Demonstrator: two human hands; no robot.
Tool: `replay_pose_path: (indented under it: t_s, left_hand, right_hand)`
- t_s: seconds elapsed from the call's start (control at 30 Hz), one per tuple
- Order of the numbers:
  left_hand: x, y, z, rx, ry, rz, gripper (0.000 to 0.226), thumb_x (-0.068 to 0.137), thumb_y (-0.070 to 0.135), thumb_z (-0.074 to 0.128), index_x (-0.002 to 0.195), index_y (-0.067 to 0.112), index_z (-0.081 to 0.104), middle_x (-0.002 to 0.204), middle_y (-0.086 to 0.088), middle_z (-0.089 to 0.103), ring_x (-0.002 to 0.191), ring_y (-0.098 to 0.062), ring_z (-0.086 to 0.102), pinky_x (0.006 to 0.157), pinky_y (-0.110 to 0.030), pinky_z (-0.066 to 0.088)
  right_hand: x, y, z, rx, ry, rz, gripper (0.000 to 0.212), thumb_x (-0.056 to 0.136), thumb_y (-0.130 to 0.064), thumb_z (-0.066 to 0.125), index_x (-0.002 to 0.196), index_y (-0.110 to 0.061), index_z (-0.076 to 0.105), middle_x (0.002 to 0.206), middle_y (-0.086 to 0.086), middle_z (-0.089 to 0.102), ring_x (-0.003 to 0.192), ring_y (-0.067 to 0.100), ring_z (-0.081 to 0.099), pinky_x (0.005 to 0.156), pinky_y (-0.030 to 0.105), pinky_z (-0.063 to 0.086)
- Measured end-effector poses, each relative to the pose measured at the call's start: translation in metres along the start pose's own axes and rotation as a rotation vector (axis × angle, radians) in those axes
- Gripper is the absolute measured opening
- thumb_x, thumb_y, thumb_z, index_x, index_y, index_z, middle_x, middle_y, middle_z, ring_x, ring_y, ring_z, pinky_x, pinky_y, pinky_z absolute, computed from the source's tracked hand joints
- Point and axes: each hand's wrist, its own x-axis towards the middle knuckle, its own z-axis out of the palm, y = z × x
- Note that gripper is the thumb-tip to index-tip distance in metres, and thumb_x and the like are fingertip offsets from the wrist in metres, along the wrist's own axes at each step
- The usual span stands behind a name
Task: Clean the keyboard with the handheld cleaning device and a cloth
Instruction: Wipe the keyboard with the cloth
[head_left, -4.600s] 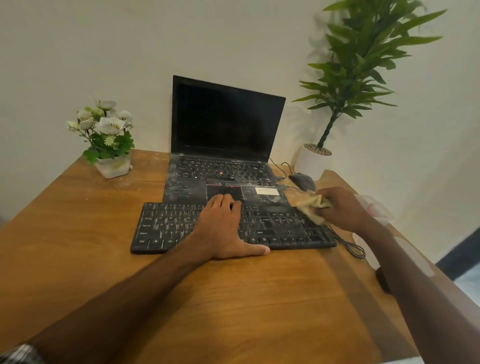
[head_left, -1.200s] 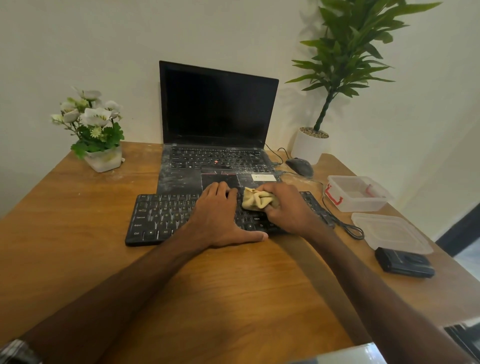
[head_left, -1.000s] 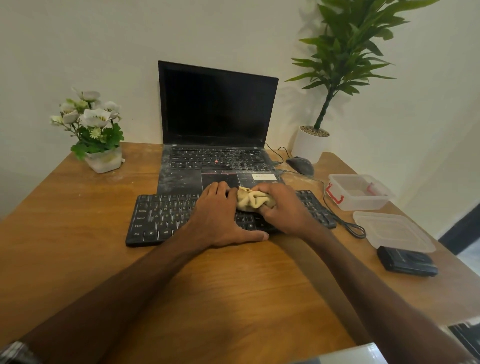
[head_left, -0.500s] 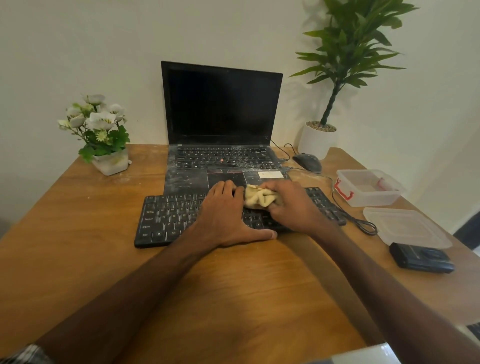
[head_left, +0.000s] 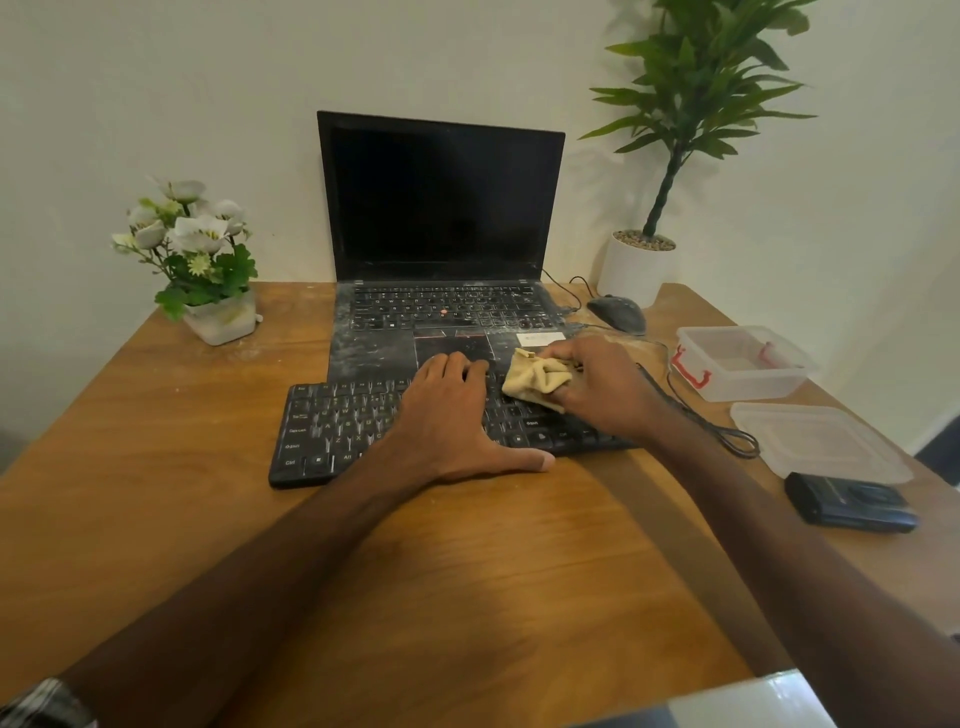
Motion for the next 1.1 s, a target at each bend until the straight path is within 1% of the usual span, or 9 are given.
replay_pose_path:
  t_s: [0.13,0.3,0.37,0.53,0.67,0.73,0.83,1.03,1.1]
  left_hand:
    - [-0.004,-0.016,-0.013,-0.032,-0.106,0.020,0.145,0.054,0.107,0.048,0.162,0.014,0.025,0.162,-0.007,0.037,0.146,-0.025,0.038,0.125,-0.042,0.022]
    - [-0.029,-0.060,-0.033,-0.008,-0.237,-0.004,0.151,0.044,0.111,0.045,0.164,0.025,0.017,0.166,-0.002,0.029,0.147,-0.024,0.034,0.120,-0.045,0.032]
    - [-0.042,-0.080,-0.039,-0.012,-0.253,-0.029,0.153,0.039,0.112,0.042,0.164,0.028,0.016,0.165,0.001,0.028,0.146,-0.021,0.034,0.118,-0.043,0.034]
    - [-0.059,-0.112,-0.047,-0.070,-0.250,-0.088,0.152,0.036,0.112,0.045,0.163,0.032,0.019,0.161,0.004,0.027,0.144,-0.017,0.030,0.115,-0.042,0.036]
    - [-0.063,-0.116,-0.036,-0.132,-0.187,-0.067,0.148,0.039,0.112,0.048,0.160,0.032,0.025,0.153,0.007,0.030,0.136,-0.012,0.029,0.112,-0.039,0.036]
    - [-0.064,-0.116,-0.033,-0.142,-0.159,-0.068,0.147,0.039,0.112,0.048,0.160,0.032,0.025,0.152,0.008,0.030,0.136,-0.011,0.028,0.112,-0.038,0.036]
    - [-0.065,-0.117,-0.032,-0.159,-0.135,-0.072,0.147,0.039,0.112,0.048,0.160,0.031,0.027,0.151,0.008,0.031,0.137,-0.011,0.028,0.114,-0.039,0.036]
    - [-0.064,-0.119,-0.029,-0.194,-0.128,-0.080,0.147,0.038,0.113,0.047,0.160,0.034,0.027,0.153,0.008,0.030,0.137,-0.011,0.027,0.114,-0.039,0.035]
    - [-0.065,-0.119,-0.028,-0.199,-0.125,-0.082,0.147,0.037,0.113,0.047,0.160,0.034,0.027,0.154,0.008,0.029,0.138,-0.011,0.027,0.115,-0.040,0.034]
  right_hand:
    - [-0.005,-0.002,0.001,-0.024,0.008,0.019,0.034,0.089,-0.013,0.069,0.122,-0.018,0.072,0.106,-0.001,0.073,0.095,0.014,0.061,0.079,0.031,0.051]
    - [-0.006,-0.005,0.000,-0.026,0.006,0.053,0.033,0.089,-0.011,0.069,0.122,-0.013,0.071,0.106,0.004,0.073,0.096,0.019,0.062,0.084,0.038,0.053]
    - [-0.006,-0.007,0.002,-0.016,0.004,0.063,0.033,0.088,-0.010,0.069,0.121,-0.014,0.071,0.107,0.004,0.073,0.097,0.018,0.062,0.081,0.034,0.052]
    - [-0.008,-0.015,0.011,-0.061,0.023,0.067,0.037,0.084,-0.001,0.065,0.116,-0.018,0.073,0.101,0.001,0.073,0.086,0.012,0.058,0.065,0.021,0.044]
    - [-0.011,-0.025,0.022,-0.090,0.041,0.060,0.036,0.082,0.000,0.062,0.113,-0.016,0.071,0.093,-0.001,0.070,0.086,0.016,0.062,0.068,0.028,0.049]
    - [-0.013,-0.029,0.025,-0.084,0.063,0.064,0.038,0.081,0.001,0.062,0.113,-0.017,0.070,0.091,-0.004,0.066,0.085,0.014,0.060,0.067,0.028,0.047]
    - [-0.016,-0.037,0.030,-0.039,0.087,0.041,0.039,0.081,0.001,0.061,0.112,-0.018,0.071,0.095,-0.002,0.071,0.088,0.016,0.063,0.071,0.030,0.050]
    - [-0.015,-0.057,0.052,0.056,0.094,-0.002,0.033,0.085,-0.003,0.064,0.110,-0.022,0.072,0.091,-0.007,0.071,0.078,0.005,0.061,0.063,0.019,0.046]
    - [-0.012,-0.060,0.053,0.088,0.070,-0.028,0.030,0.086,-0.005,0.066,0.110,-0.022,0.073,0.092,-0.009,0.072,0.081,0.004,0.062,0.066,0.019,0.047]
